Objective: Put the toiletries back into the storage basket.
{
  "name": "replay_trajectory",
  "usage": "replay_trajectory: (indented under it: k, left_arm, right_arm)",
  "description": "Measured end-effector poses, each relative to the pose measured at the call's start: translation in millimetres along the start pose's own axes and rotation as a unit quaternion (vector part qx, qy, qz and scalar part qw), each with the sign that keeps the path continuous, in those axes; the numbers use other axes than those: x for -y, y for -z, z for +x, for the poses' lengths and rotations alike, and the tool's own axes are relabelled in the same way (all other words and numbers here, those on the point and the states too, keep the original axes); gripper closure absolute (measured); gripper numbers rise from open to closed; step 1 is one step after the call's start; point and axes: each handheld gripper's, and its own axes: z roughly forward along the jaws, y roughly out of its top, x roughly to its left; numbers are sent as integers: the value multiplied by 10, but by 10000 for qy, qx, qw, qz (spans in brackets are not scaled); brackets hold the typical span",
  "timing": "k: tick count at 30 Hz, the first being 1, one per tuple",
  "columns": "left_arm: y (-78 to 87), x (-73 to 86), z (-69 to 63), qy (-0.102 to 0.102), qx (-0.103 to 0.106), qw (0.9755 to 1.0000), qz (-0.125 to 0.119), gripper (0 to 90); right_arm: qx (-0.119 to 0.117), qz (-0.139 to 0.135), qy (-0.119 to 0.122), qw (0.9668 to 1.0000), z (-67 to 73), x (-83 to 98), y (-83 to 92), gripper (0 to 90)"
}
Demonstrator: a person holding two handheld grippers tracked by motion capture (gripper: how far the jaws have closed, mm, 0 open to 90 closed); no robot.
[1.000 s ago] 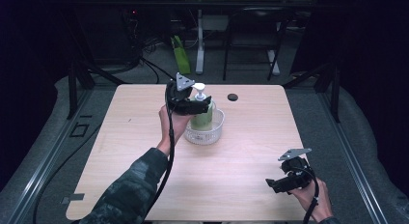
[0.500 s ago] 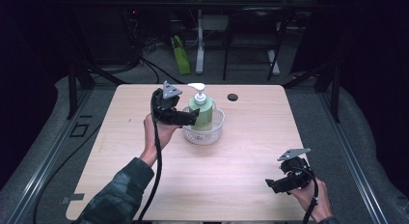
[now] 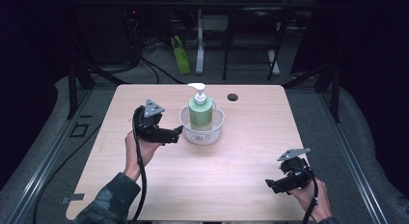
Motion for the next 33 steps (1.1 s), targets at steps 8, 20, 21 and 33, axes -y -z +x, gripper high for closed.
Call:
replay_trajectory:
  k: [8, 20, 21, 33]
  left_arm:
    - [85, 300, 91, 113, -73, 9996, 245, 0]
    - [179, 718, 227, 359, -209, 9978, 524, 0]
    - [178, 759, 237, 391, -207, 9976, 536, 0]
    - [-36, 917, 325, 427, -9, 9956, 828, 0]
  right_arm:
    - [-8, 5, -18, 10000, 5, 1, -1, 57]
    - [7, 9, 4, 10000, 6, 1, 0, 58]
    - [11, 9, 6, 10000, 6, 1, 1, 58]
    - [-7, 15, -44, 10000, -30, 12, -13, 53]
